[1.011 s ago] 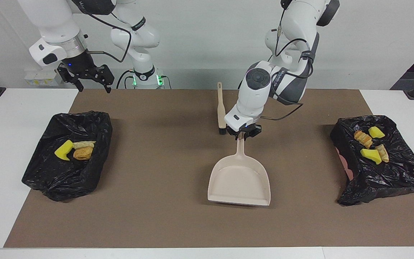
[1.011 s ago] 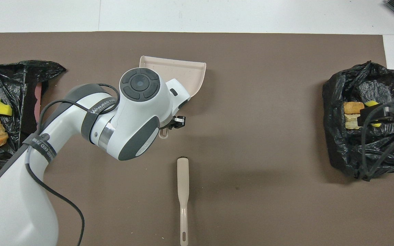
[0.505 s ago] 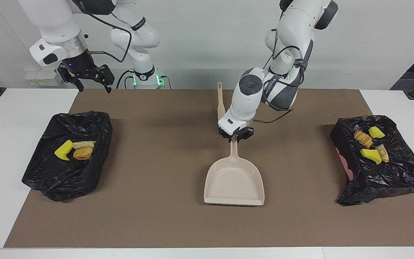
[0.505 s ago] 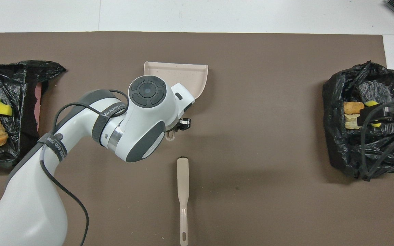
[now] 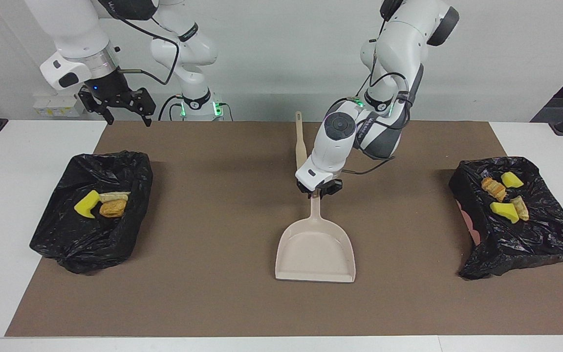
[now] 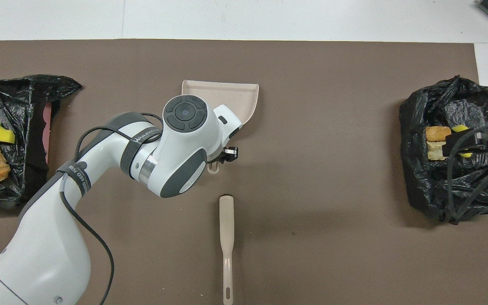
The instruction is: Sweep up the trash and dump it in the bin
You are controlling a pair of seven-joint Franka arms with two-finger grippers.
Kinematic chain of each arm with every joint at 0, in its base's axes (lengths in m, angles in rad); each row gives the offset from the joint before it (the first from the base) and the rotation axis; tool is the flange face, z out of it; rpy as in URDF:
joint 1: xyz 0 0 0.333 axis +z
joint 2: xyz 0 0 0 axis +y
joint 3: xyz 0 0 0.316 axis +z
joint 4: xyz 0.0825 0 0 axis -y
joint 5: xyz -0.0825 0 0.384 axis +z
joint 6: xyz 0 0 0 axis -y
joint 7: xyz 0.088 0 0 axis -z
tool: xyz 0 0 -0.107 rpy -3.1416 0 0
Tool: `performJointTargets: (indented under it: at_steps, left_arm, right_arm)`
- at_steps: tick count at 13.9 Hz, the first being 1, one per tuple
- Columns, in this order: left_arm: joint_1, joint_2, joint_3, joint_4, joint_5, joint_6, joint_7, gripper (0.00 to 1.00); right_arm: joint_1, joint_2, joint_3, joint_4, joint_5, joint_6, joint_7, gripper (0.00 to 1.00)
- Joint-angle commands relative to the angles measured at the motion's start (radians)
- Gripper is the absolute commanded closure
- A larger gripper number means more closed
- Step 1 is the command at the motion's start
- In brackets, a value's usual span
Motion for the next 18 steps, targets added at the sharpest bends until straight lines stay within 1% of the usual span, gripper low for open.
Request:
performJointTargets:
  at_steps: [1, 3, 4, 6, 7, 8, 9, 10, 12, 14, 15, 18]
  left_arm:
    - [-0.015, -0.041, 0.025, -0.007, 0.002, -0.028, 0.001, 0.0]
    - [-0.035, -0.106, 0.096, -0.026, 0.002, -0.085, 0.036, 0.0]
    - [-0.038, -0.138, 0.137, -0.035, 0.002, -0.122, 0.083, 0.0]
    - [-0.039, -0.222, 0.209, -0.072, -0.007, -0.15, 0.244, 0.0]
    - [-0.038, -0.276, 0.256, -0.099, -0.015, -0.157, 0.319, 0.0]
    - [-0.038, -0.328, 0.301, -0.127, -0.035, -0.173, 0.378, 0.0]
    - [-0.039, -0.374, 0.358, -0.136, -0.084, -0.199, 0.433, 0.0]
    - [-0.042, -0.403, 0.41, -0.133, -0.124, -0.232, 0.508, 0.0]
    - [-0.041, -0.463, 0.496, -0.124, -0.15, -0.309, 0.666, 0.0]
    - [-0.039, -0.496, 0.556, -0.086, -0.15, -0.361, 0.713, 0.0]
    - [-0.038, -0.496, 0.583, -0.043, -0.138, -0.39, 0.714, 0.0]
    - [-0.02, -0.485, 0.613, 0.086, -0.15, -0.466, 0.722, 0.0]
  right_arm:
    - [-0.004, -0.009, 0.005, -0.009, 0.003, 0.015, 0.02, 0.0]
    - [-0.004, -0.009, 0.005, -0.009, 0.003, 0.015, 0.02, 0.0]
    - [-0.004, -0.009, 0.005, -0.009, 0.003, 0.015, 0.02, 0.0]
    - [-0.004, -0.009, 0.005, -0.009, 0.003, 0.015, 0.02, 0.0]
    - [-0.004, -0.009, 0.005, -0.009, 0.003, 0.015, 0.02, 0.0]
    - [-0.004, -0.009, 0.005, -0.01, 0.003, 0.015, 0.02, 0.0]
    - [-0.004, -0.009, 0.005, -0.009, 0.004, 0.015, 0.02, 0.0]
    - [-0.004, -0.009, 0.005, -0.009, 0.003, 0.015, 0.02, 0.0]
    - [-0.004, -0.009, 0.005, -0.009, 0.003, 0.015, 0.02, 0.0]
    - [-0.004, -0.009, 0.005, -0.009, 0.004, 0.015, 0.02, 0.0]
    - [-0.004, -0.009, 0.005, -0.009, 0.003, 0.015, 0.02, 0.0]
    - [-0.004, -0.009, 0.005, -0.009, 0.003, 0.015, 0.02, 0.0]
